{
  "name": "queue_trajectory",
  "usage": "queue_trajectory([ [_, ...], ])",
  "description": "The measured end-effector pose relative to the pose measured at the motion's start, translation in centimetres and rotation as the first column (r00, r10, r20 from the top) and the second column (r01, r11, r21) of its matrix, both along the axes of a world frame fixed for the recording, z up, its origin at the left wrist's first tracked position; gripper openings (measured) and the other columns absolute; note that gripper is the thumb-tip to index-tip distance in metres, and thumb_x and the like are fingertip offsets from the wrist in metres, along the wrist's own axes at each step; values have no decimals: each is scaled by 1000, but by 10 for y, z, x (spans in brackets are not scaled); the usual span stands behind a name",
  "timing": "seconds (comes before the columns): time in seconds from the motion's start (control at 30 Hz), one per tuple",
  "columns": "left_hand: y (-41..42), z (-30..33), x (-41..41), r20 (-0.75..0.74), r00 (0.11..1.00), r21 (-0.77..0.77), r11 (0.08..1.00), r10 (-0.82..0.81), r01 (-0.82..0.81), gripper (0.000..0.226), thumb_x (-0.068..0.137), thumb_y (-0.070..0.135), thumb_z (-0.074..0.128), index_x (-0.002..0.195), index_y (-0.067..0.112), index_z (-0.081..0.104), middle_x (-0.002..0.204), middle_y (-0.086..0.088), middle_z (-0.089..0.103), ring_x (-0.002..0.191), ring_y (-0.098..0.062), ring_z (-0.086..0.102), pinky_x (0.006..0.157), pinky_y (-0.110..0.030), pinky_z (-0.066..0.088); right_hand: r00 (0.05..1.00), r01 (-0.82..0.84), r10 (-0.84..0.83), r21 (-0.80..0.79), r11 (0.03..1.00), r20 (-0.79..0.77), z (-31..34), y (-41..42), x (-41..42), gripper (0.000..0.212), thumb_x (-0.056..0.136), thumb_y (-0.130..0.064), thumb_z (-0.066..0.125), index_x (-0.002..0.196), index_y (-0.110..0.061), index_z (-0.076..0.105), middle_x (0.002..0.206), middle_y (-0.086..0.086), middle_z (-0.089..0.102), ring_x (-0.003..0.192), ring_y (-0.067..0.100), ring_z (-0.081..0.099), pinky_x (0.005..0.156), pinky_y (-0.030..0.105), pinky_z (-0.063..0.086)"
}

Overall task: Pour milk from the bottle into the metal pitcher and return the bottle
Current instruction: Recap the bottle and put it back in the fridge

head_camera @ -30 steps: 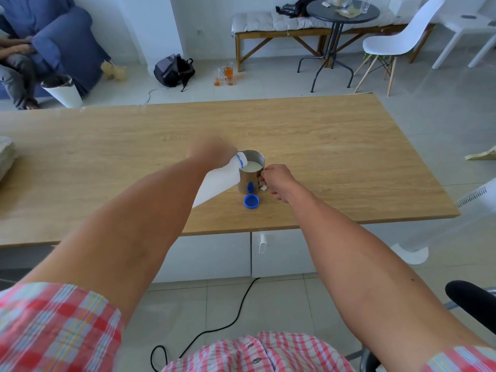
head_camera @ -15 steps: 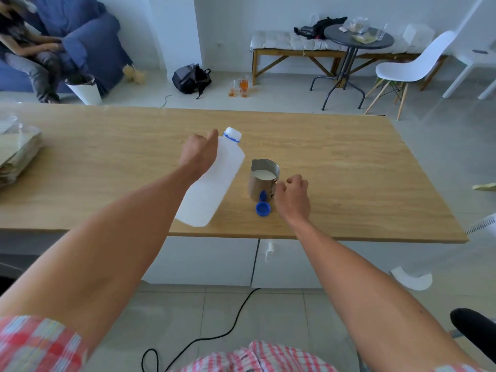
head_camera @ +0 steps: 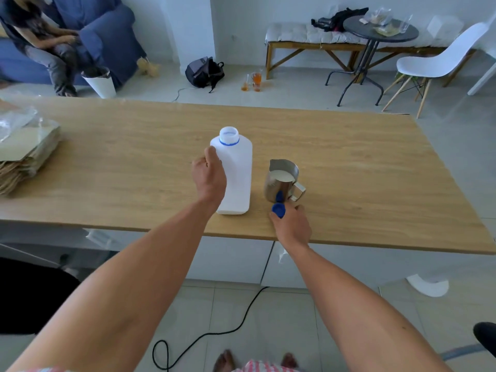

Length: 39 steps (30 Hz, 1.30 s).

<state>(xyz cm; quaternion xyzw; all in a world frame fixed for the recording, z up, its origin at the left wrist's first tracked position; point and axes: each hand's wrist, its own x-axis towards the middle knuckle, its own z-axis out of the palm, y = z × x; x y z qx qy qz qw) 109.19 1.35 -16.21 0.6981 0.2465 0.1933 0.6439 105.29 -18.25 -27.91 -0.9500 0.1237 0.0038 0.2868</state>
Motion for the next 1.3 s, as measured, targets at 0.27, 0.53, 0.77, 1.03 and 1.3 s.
queue_trajectory([
  [0.27,-4,2,-7,23,999,13,999,-47,47,44,90,40,37,67,4,26,66,-9,29,57,-17,23,45,-27,20,972,-47,-49,398,916,229,31,17,-10,22,84,-34,71,103,-29,60,98,-12,62,81,7,59,72,30,52],
  [0.53,-2,8,-8,18,995,28,994,-103,103,43,97,32,37,66,4,29,67,-10,30,61,-20,25,54,-35,22,830,-375,-18,582,722,557,164,46,36,26,81,-16,82,100,-14,65,93,-3,71,83,15,65,75,26,54],
  [0.77,2,11,-11,22,986,26,986,-164,163,43,100,27,36,59,18,26,59,-4,29,53,-16,24,51,-33,22,790,-561,341,376,737,510,195,67,62,38,77,-29,87,96,-12,59,97,-8,68,96,9,64,83,21,50],
  [1.03,5,11,-10,37,978,42,978,-204,202,46,100,26,35,56,19,26,56,-2,30,53,-16,25,53,-35,23,659,-743,733,-10,669,167,231,61,87,55,86,-32,80,136,-30,59,127,-6,67,114,12,60,95,29,45],
  [1.3,5,14,-12,44,977,53,978,-206,204,42,102,22,34,61,12,30,58,-8,30,54,-17,23,50,-33,21,543,-821,810,-342,457,-222,274,88,101,51,83,-9,77,128,-30,65,124,-1,66,102,23,62,92,44,54],
])
